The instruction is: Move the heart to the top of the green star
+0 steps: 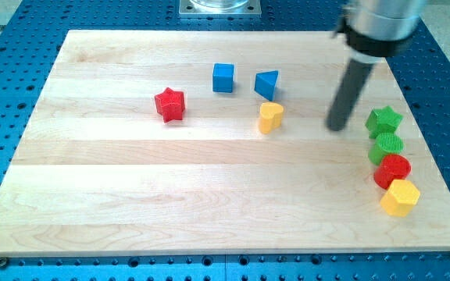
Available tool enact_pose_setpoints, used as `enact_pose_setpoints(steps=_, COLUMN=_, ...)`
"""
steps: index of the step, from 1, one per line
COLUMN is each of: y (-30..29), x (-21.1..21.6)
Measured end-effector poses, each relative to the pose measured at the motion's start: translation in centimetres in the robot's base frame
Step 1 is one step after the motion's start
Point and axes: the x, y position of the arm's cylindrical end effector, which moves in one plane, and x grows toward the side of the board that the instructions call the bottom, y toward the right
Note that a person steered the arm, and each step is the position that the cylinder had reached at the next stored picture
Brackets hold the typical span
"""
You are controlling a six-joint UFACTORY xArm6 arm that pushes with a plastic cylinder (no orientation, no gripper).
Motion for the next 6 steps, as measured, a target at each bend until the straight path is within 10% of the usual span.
enact_pose_setpoints(steps=2, y=-12.5, x=-0.4)
enact_pose_setpoints(steps=6, y=-3.2, x=0.7)
